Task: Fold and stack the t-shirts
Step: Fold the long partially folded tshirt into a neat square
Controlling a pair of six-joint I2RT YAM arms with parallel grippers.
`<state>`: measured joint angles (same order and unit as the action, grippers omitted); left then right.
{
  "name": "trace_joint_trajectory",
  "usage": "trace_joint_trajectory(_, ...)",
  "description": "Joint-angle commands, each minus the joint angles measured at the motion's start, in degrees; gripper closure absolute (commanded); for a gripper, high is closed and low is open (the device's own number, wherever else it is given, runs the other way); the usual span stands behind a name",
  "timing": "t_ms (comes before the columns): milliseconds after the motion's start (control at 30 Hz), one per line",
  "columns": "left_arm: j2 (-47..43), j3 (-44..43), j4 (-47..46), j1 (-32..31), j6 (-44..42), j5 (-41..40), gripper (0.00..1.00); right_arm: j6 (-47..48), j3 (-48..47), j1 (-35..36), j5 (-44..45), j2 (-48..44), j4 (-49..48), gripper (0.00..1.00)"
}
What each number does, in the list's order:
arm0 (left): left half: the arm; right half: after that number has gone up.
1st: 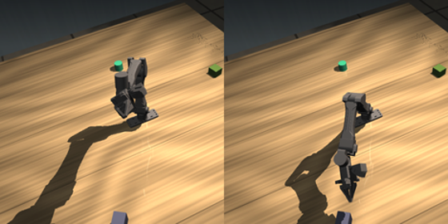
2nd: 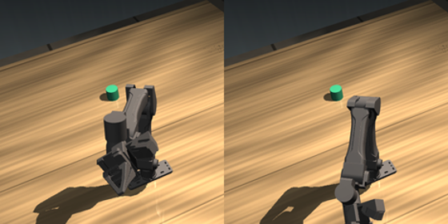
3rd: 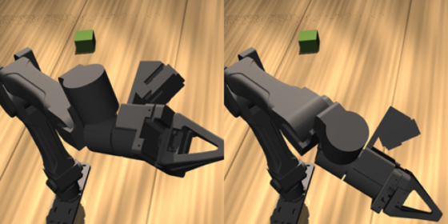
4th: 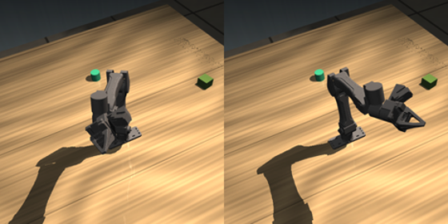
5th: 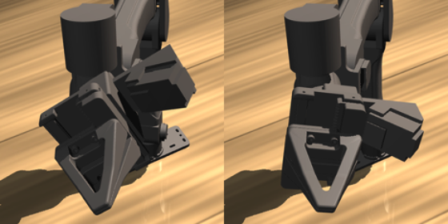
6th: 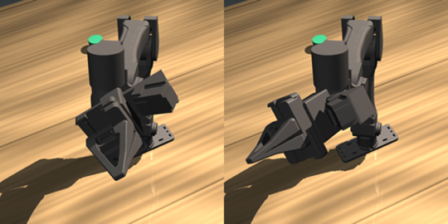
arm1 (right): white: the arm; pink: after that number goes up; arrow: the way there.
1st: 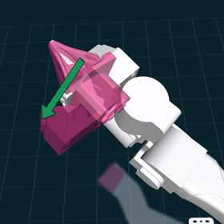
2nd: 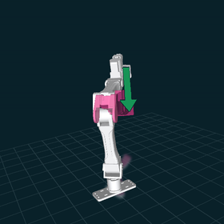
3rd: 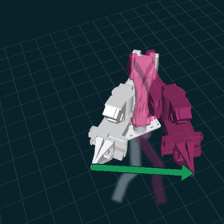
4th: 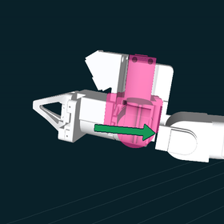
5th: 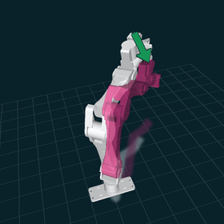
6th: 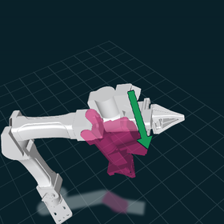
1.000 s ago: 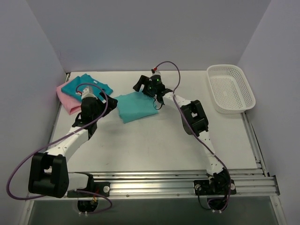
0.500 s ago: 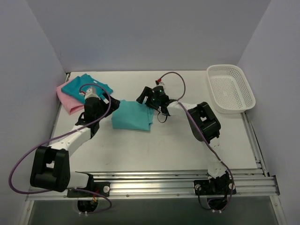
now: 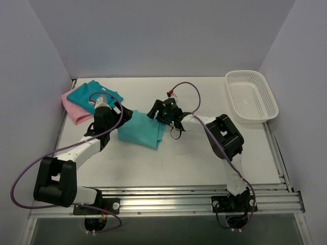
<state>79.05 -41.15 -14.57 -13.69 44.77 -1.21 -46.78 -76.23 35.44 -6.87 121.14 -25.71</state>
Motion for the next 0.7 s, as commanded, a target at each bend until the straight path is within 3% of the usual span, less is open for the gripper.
trace_joint_trajectory(0,-1.2,0.5,-2.9,-0.2,-0.2,-0.2,0.05,-0.8,-0.3,-0.1,-0.1,-1.3,-0.4,0.32)
trace_joint_trajectory(200,-0.5,0.5,-3.1,-0.1,-0.3,-0.2,0.05,-0.4,-0.1,-0.2,0.3,-0.4,-0.8,0.34)
trace_joint_trajectory(267,-0.1,0.5,-3.2,-0.1,-0.3,-0.1,0.05,-0.4,0.1,-0.2,-0.1,-0.1,-1.1,0.53)
trace_joint_trajectory(300,0.1,0.4,-3.2,-0.1,-0.3,-0.1,0.05,-0.4,0.0,-0.3,-0.4,0.3,-1.3,0.67)
trace_joint_trajectory(333,0.1,0.5,-3.1,-0.1,-0.3,0.0,0.05,-0.8,-0.1,-0.3,-0.1,0.4,-0.5,1.0)
trace_joint_trajectory(667,-0.1,0.6,-2.9,0.0,-0.7,-0.2,0.05,-0.6,1.3,-0.8,-1.4,0.2,-2.8,1.0)
